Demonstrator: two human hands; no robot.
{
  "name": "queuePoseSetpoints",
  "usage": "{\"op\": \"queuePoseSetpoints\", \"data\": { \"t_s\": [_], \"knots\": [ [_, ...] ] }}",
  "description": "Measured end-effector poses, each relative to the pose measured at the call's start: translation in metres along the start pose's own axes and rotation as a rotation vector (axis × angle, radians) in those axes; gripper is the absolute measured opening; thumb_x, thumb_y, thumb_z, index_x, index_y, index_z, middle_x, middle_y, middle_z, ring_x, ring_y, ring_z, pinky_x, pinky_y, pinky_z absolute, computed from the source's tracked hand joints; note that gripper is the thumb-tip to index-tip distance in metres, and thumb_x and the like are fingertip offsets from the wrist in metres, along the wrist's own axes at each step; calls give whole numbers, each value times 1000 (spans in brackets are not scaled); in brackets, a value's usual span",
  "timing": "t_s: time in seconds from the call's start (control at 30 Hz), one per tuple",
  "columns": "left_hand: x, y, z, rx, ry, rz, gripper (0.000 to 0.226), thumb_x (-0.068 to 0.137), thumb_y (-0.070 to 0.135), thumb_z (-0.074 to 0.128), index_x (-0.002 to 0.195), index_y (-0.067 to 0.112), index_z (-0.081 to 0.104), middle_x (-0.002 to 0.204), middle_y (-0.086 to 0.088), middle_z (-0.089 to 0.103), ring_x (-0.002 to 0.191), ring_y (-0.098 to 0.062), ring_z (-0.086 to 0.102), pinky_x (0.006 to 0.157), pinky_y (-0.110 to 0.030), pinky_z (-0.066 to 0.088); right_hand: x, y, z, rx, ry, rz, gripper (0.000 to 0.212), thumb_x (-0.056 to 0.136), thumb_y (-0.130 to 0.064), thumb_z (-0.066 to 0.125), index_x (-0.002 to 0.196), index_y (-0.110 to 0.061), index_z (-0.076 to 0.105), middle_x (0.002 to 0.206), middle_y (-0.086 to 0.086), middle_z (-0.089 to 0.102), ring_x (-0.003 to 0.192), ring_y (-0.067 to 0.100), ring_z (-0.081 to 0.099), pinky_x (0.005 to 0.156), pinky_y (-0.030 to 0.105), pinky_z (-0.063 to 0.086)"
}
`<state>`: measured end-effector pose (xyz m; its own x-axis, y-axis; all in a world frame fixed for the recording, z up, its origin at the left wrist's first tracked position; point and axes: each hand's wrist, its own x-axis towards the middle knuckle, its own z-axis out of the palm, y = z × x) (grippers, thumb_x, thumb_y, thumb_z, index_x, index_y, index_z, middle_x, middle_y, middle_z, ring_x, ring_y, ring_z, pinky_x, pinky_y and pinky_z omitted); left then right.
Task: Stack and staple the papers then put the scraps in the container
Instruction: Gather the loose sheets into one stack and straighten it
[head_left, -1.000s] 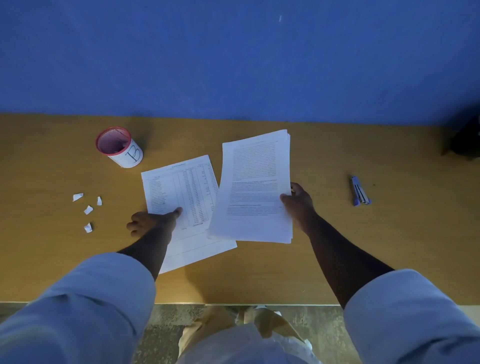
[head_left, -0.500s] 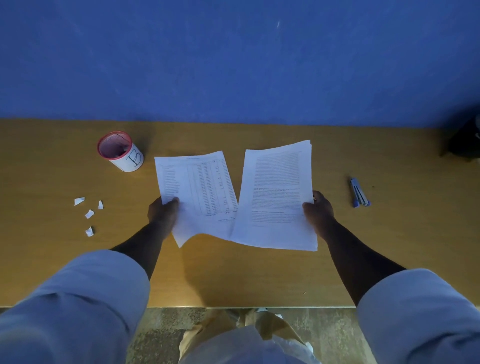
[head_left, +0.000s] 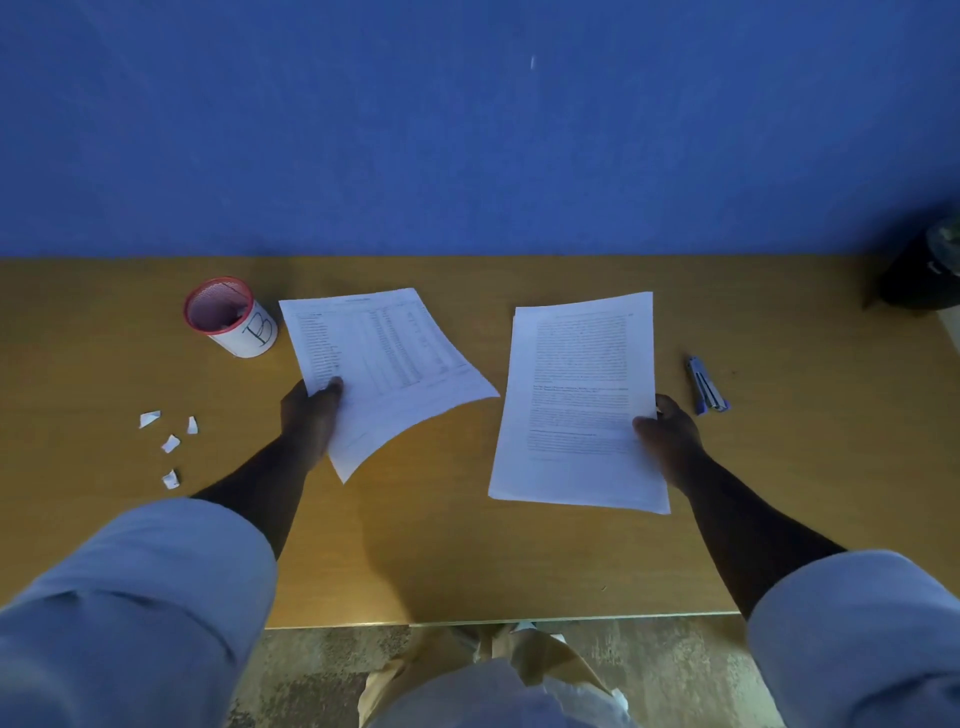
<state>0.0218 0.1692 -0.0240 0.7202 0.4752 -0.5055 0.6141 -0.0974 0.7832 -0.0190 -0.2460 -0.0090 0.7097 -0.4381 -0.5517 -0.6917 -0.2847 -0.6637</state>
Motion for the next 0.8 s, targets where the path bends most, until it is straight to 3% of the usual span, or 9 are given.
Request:
{"op": "queuePoseSetpoints", "data": {
  "t_s": [0.2, 0.3, 0.4, 0.57, 0.8],
  "knots": [
    [-8, 9, 14, -3, -198, 4, 44, 97, 35, 62, 136, 16, 58, 132, -5, 64, 108, -26, 62, 92, -39, 50, -4, -6, 10, 48, -81, 18, 40, 88, -8, 50, 126, -19, 57, 109, 2, 62, 100, 26, 59, 84, 38, 50],
    [-17, 13, 24, 50, -309, 49, 42, 97, 40, 60, 134, 19, 59, 121, 1, 65, 98, -18, 63, 81, -29, 49, -5, -10, 19, 114, -162, 70, 37, 89, -8, 53, 123, -21, 59, 108, 2, 65, 102, 27, 62, 93, 46, 53],
    [-28, 18, 34, 100, -430, 63, 34, 95, 43, 61, 123, 23, 62, 105, 8, 69, 87, -10, 66, 65, -22, 49, -8, -16, 28, 209, -259, 110, 30, 93, -6, 55, 120, -20, 60, 108, 3, 67, 98, 25, 65, 91, 45, 54],
    [-36, 17, 49, 92, -608, 41, 43, 90, 41, 70, 127, 21, 62, 120, -2, 72, 103, -25, 71, 87, -43, 58, -15, -26, 35, 336, -395, 118, 28, 94, -5, 60, 117, -20, 63, 109, 6, 71, 99, 27, 68, 88, 45, 55],
    [-47, 27, 68, 21, -667, -34, 39, 89, 36, 73, 124, 24, 64, 114, 0, 74, 101, -26, 72, 73, -36, 60, -26, -36, 37, 426, -538, 60, 40, 87, 2, 62, 119, -22, 67, 108, 11, 74, 100, 34, 70, 85, 47, 57]
  ]
}}
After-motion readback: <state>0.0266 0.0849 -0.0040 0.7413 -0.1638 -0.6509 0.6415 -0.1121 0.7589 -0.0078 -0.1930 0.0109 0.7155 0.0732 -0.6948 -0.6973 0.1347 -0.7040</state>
